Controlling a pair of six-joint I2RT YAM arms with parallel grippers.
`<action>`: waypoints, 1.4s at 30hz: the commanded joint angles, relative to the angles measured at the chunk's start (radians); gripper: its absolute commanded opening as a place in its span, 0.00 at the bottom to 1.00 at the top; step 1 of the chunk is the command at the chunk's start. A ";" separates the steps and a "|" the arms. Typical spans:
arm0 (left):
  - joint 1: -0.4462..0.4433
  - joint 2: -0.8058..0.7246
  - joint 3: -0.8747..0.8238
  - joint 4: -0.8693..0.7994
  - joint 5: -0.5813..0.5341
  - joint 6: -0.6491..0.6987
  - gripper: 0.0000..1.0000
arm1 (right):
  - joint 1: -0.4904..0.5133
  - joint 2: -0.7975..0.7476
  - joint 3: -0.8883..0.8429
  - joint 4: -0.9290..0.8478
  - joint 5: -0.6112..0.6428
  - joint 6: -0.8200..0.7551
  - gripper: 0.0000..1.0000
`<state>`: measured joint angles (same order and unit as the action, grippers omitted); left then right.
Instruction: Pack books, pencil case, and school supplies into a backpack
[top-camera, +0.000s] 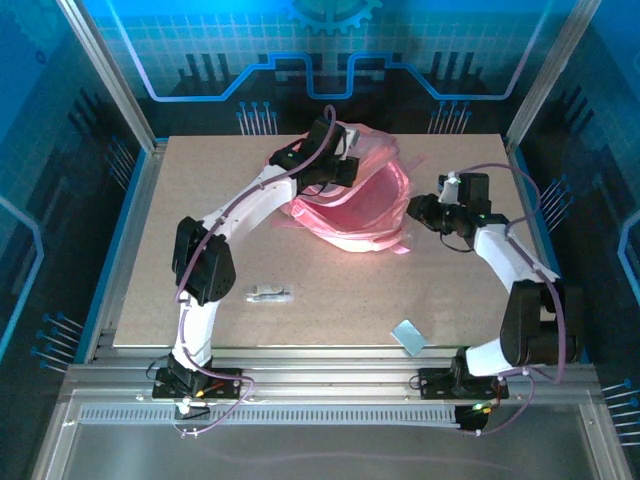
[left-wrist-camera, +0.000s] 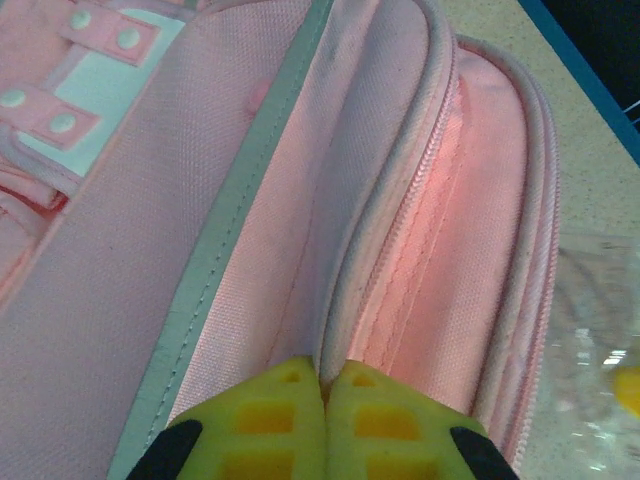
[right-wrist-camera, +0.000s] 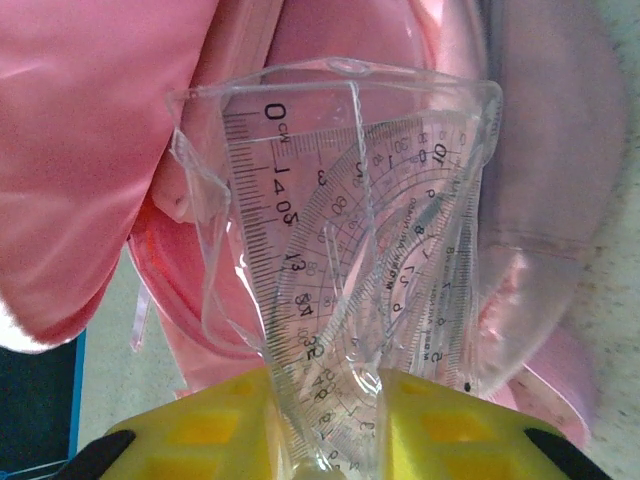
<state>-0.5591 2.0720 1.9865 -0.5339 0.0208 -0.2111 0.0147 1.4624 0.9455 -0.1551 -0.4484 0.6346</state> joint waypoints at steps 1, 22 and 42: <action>0.007 -0.035 0.007 0.047 0.050 -0.062 0.00 | 0.062 0.078 0.071 0.144 0.059 0.126 0.29; 0.010 -0.080 -0.081 0.128 0.072 -0.136 0.00 | 0.271 0.610 0.376 0.575 0.209 0.605 0.53; 0.010 -0.088 -0.153 0.209 0.076 -0.175 0.00 | 0.144 -0.085 0.087 -0.128 0.337 0.042 0.95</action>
<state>-0.5480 2.0396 1.8534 -0.3847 0.0765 -0.3428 0.1654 1.4635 1.0317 -0.0559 -0.1913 0.8745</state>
